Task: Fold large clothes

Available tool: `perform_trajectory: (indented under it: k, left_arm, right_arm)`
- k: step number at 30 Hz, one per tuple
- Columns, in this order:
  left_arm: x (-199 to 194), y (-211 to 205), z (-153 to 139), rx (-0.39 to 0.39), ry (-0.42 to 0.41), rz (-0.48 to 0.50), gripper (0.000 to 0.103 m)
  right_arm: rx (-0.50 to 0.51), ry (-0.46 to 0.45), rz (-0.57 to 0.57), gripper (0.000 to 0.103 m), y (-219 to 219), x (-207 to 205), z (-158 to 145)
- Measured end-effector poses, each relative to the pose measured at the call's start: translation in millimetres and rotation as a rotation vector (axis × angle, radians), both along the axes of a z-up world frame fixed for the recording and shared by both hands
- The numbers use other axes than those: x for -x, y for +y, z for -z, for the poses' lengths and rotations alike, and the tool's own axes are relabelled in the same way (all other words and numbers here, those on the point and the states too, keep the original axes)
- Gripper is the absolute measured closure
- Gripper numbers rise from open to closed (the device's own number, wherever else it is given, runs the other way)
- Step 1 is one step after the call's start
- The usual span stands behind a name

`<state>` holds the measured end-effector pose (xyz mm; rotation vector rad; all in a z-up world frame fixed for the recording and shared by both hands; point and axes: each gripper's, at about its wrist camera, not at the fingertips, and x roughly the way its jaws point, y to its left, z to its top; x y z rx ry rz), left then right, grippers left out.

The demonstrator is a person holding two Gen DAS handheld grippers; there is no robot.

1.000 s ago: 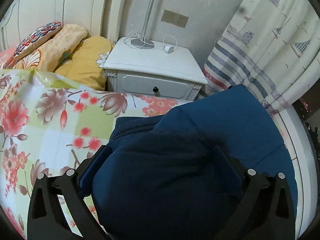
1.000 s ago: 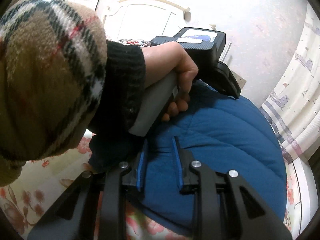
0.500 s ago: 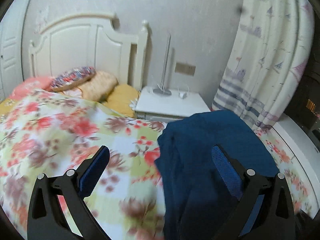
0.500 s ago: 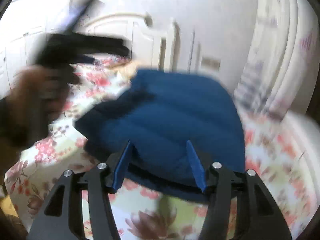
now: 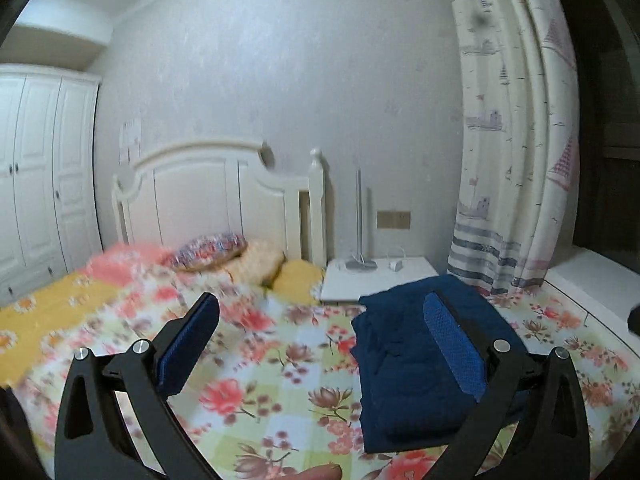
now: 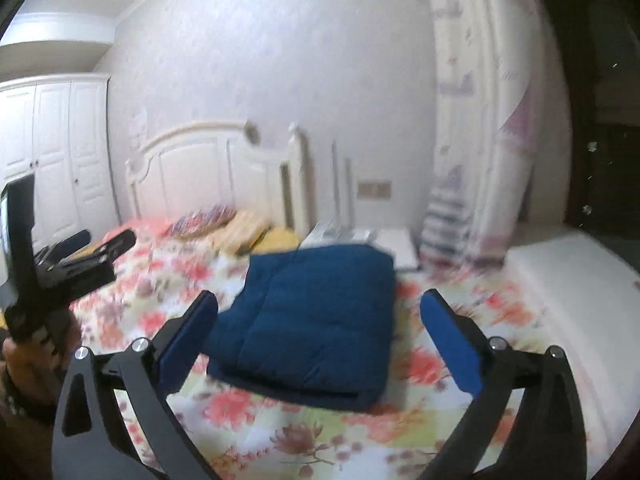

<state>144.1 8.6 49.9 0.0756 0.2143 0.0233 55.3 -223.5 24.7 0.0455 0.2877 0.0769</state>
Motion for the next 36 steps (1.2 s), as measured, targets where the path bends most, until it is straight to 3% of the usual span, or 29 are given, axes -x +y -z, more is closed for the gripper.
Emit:
perform_trajectory:
  k: [7,13,19,36]
  left_arm:
    - [40.3,-22.4,-3.9,-0.008,0.066,0.047,0.004]
    - [39.1,-32.1,17.5,-0.036,0.15,0.025,0.005]
    - [33.6,-36.2,32.8,-0.035,0.209,0.05,0.005]
    - [27.9,-40.8,45.6,-0.035,0.257,0.056,0.005]
  right_arm:
    - [0.067,0.028,0.066,0.002,6.1,15.5,-10.6]
    - [0.055,0.186,0.089,0.002,7.6,-10.2,20.5]
    - [0.039,0.276,0.082,0.002,8.7,-26.6,49.7]
    - [0.05,0.297,0.079,0.002,13.5,-27.2,60.2]
